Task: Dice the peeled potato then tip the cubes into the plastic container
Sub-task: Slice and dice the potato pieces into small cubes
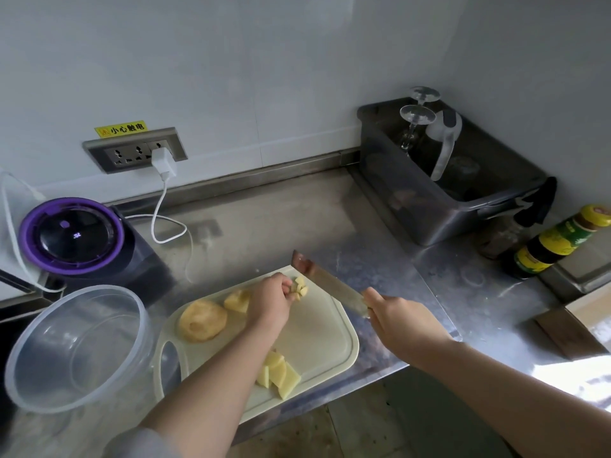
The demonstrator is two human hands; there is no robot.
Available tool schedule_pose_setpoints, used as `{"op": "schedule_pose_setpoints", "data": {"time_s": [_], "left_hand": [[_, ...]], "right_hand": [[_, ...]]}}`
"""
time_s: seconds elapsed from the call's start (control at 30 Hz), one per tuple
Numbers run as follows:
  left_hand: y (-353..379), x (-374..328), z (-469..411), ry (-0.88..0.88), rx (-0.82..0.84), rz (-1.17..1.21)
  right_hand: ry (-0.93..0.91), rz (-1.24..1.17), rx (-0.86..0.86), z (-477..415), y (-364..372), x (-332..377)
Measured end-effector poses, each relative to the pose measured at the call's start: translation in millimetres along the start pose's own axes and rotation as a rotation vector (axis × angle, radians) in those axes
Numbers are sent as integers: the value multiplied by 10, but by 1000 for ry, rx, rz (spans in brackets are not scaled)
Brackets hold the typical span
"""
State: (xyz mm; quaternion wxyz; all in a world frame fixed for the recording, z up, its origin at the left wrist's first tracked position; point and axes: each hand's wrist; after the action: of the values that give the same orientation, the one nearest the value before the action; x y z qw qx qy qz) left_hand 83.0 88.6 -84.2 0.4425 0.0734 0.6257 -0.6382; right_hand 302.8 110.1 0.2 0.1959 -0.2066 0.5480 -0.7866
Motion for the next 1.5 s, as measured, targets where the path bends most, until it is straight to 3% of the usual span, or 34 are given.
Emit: {"op": "schedule_pose_setpoints", "data": {"time_s": [0.17,0.37,0.6,0.93,1.5], "left_hand": [[-245,97,117,48,35,67],[-458,282,336,114,161,-183],[-196,48,187,124,80,-266],[-76,64,186,-19,-37,-217],[-35,50,155,-24,-56,-222]], "right_hand": [[8,-11,21,61,32,52],[23,-8,65,188,108,181],[83,-15,69,226,95,209],[70,-46,87,153,161,343],[50,-39,91,142,165,466]]}}
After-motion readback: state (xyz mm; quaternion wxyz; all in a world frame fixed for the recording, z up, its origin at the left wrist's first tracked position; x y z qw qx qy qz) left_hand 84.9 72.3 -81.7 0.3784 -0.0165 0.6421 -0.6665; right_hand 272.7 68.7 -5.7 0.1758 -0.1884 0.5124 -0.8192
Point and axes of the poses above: each hand's wrist, its own z-axis away from the middle knuckle, its own y-axis out of the palm, x = y × z, and after that the axes turned 1 degree about -x, right-handed
